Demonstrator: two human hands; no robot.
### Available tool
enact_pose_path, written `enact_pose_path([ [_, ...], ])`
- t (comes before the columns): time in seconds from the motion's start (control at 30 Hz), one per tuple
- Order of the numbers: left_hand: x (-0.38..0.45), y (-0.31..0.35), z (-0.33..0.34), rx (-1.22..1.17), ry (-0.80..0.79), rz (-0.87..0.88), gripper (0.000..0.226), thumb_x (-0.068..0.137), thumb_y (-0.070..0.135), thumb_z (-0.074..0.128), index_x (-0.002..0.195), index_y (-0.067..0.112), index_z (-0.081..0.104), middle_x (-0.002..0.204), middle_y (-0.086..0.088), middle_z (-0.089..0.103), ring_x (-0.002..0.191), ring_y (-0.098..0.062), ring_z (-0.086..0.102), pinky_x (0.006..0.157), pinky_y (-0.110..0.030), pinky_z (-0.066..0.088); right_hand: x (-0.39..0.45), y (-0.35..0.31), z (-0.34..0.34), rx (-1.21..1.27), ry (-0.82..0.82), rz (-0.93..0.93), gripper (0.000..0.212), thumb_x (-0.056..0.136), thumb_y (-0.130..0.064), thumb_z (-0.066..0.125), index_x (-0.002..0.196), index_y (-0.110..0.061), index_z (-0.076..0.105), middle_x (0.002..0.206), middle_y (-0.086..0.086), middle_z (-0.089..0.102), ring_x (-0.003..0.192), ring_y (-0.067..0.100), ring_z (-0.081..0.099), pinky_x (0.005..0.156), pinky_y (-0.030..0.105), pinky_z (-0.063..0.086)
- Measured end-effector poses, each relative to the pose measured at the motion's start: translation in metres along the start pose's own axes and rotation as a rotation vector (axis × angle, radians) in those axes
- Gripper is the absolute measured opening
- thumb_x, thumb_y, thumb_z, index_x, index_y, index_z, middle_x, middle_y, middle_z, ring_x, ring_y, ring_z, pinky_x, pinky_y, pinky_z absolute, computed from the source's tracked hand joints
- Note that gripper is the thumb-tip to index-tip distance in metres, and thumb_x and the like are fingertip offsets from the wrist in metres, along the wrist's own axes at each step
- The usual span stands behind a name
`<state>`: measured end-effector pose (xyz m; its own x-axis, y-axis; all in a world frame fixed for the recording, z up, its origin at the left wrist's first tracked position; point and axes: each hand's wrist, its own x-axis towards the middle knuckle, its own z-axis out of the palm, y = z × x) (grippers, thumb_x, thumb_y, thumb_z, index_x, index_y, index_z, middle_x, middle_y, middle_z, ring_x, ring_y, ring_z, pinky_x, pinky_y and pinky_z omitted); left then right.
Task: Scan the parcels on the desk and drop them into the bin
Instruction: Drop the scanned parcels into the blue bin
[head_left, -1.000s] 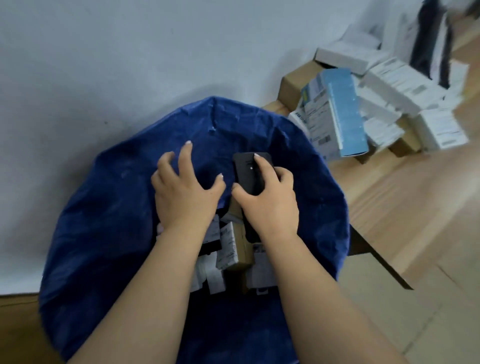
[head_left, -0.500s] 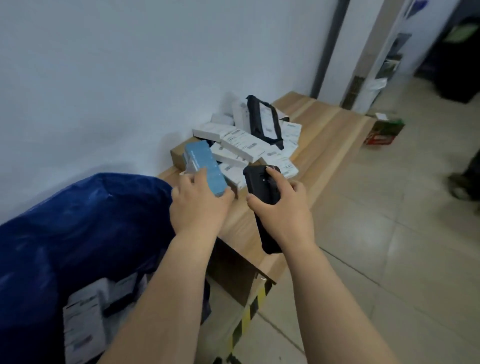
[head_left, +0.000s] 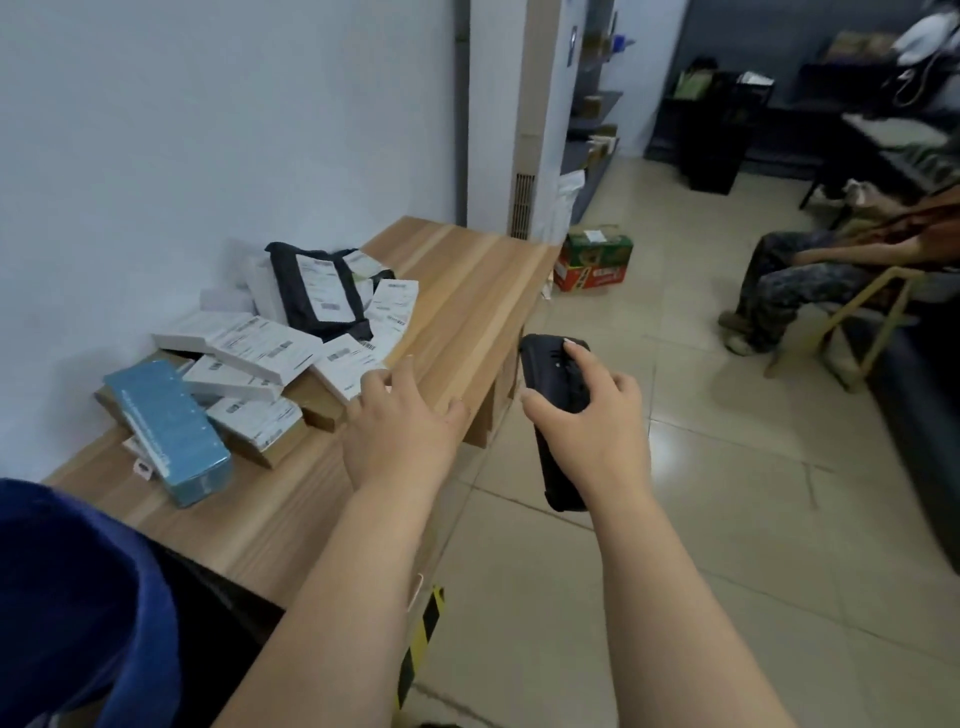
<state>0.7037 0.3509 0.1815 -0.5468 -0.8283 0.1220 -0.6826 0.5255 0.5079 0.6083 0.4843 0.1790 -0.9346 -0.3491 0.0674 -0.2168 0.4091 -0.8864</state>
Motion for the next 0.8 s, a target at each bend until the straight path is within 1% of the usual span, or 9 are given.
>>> enact_pose_path([
  [0.2,0.068,0.062,0.041,-0.021,0.001,0.039,0.073,0.091,0.052,0.054,0.152,0.022,0.028,0.145,-0.009,0.034,0.128,-0.031,0.038,0.098,-0.044,0.041,0.084,0.017,-0.02,-0.014,0.054,0.031,0.066,0.082,-0.048,0.069,0.141,-0.053,0.041,0.125,-0.011,0.04,0.1,0.01,0.054,0.072,0.029,0.043],
  [0.33,0.134,0.099,0.071,-0.034,0.024,0.076,0.075,0.09,0.053,0.054,0.152,0.023,0.026,0.146,-0.008,0.034,0.129,-0.03,0.037,0.098,-0.043,0.042,0.166,0.019,-0.018,0.002,0.095,0.017,0.066,0.082,-0.045,0.07,0.141,-0.051,0.042,0.124,-0.009,0.04,0.102,0.011,0.054,0.072,0.027,0.042],
  [0.4,0.173,0.115,0.082,-0.039,0.034,0.081,0.075,0.09,0.053,0.054,0.152,0.023,0.026,0.146,-0.008,0.034,0.128,-0.03,0.037,0.098,-0.043,0.042,0.21,0.014,-0.014,0.021,0.108,0.017,0.065,0.081,-0.044,0.071,0.14,-0.051,0.043,0.124,-0.009,0.04,0.103,0.011,0.054,0.075,0.027,0.042],
  [0.47,0.21,0.128,0.091,-0.038,0.035,0.079,0.075,0.09,0.052,0.056,0.152,0.022,0.027,0.146,-0.008,0.033,0.128,-0.03,0.037,0.099,-0.042,0.041,0.25,0.009,-0.008,0.011,0.107,0.006,0.065,0.081,-0.045,0.071,0.139,-0.052,0.043,0.123,-0.008,0.04,0.101,0.01,0.053,0.079,0.03,0.045],
  [0.53,0.242,0.14,0.1,-0.035,0.034,0.077,0.075,0.09,0.051,0.057,0.152,0.022,0.027,0.146,-0.007,0.033,0.126,-0.03,0.038,0.098,-0.041,0.039,0.288,0.005,-0.001,0.012,0.114,0.005,0.066,0.081,-0.045,0.071,0.14,-0.052,0.043,0.122,-0.008,0.041,0.096,0.007,0.053,0.079,0.029,0.044],
  [0.6,0.274,0.148,0.11,-0.032,0.043,0.068,0.075,0.089,0.051,0.057,0.151,0.022,0.027,0.145,-0.007,0.033,0.125,-0.03,0.038,0.096,-0.04,0.04,0.325,0.003,0.007,0.025,0.11,0.012,0.066,0.081,-0.045,0.071,0.14,-0.052,0.043,0.121,-0.008,0.041,0.092,0.002,0.052,0.077,0.028,0.042],
  [0.67,0.3,0.152,0.119,-0.021,0.052,0.045,0.074,0.09,0.051,0.057,0.152,0.023,0.027,0.146,-0.007,0.033,0.127,-0.031,0.037,0.096,-0.042,0.04,0.354,0.003,0.016,0.017,0.086,0.016,0.066,0.081,-0.045,0.07,0.141,-0.053,0.042,0.122,-0.009,0.041,0.09,0.001,0.051,0.078,0.028,0.042],
  [0.73,0.324,0.154,0.13,-0.005,0.072,0.013,0.073,0.09,0.05,0.057,0.151,0.023,0.028,0.147,-0.006,0.033,0.128,-0.031,0.036,0.096,-0.043,0.04,0.383,0.007,0.027,0.011,0.059,0.024,0.065,0.083,-0.045,0.07,0.141,-0.052,0.042,0.123,-0.009,0.041,0.091,0.003,0.051,0.081,0.03,0.042],
  [0.8,0.35,0.155,0.142,0.005,0.101,-0.021,0.074,0.089,0.05,0.059,0.15,0.022,0.029,0.145,-0.008,0.035,0.126,-0.032,0.038,0.094,-0.043,0.04,0.416,0.011,0.041,0.014,0.021,0.025,0.065,0.083,-0.045,0.07,0.142,-0.052,0.042,0.123,-0.008,0.041,0.096,0.007,0.053,0.082,0.031,0.043],
])
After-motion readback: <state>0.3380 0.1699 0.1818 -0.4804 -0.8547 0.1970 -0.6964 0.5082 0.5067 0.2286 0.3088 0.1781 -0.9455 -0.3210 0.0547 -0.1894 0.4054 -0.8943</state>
